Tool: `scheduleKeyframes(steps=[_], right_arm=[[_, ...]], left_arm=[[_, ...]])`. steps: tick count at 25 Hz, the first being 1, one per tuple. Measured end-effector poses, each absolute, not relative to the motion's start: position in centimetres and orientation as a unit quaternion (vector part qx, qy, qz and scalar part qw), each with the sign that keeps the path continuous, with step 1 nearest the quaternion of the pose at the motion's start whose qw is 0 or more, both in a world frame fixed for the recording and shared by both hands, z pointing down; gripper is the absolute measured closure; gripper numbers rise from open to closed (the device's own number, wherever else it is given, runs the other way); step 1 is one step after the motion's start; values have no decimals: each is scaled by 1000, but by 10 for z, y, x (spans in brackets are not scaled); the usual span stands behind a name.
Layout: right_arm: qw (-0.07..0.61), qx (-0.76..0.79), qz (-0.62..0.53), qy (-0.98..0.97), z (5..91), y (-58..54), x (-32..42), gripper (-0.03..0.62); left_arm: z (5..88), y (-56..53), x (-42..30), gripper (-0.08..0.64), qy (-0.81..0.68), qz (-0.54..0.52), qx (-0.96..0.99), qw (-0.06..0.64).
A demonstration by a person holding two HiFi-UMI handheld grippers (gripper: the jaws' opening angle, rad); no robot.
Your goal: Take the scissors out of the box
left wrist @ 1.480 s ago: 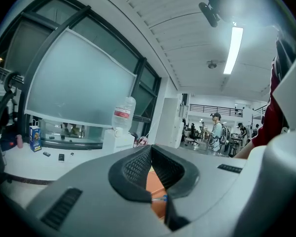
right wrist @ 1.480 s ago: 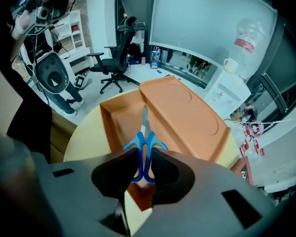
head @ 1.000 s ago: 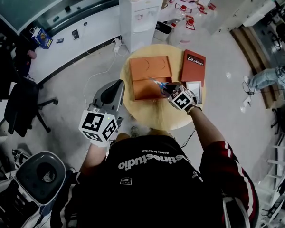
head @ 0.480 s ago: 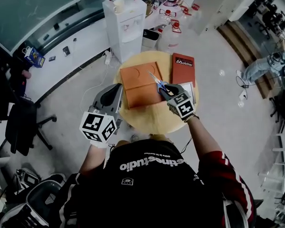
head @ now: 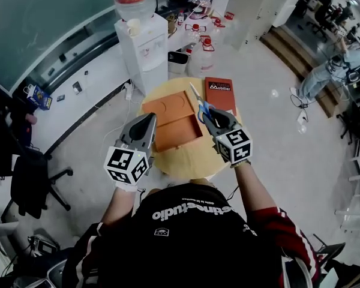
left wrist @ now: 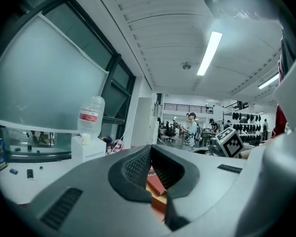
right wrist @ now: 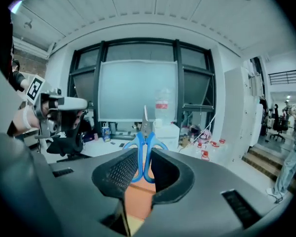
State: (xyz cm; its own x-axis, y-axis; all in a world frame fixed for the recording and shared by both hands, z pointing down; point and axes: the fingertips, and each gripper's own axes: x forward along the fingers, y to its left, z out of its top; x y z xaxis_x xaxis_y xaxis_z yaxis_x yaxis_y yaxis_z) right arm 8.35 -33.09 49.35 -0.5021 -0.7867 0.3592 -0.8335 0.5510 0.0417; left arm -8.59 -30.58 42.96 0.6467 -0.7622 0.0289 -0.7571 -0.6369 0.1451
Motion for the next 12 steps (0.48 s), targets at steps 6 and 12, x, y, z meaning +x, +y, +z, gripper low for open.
scheduleKeyframes(steps=[6, 12], right_arm=[[92, 485, 46, -868, 433, -325, 88, 483], [25, 485, 39, -873, 392, -317, 90, 483]], left_arm=[[414, -308, -74, 543, -409, -16, 911, 55], [391, -317, -81, 543, -418, -24, 908, 28]])
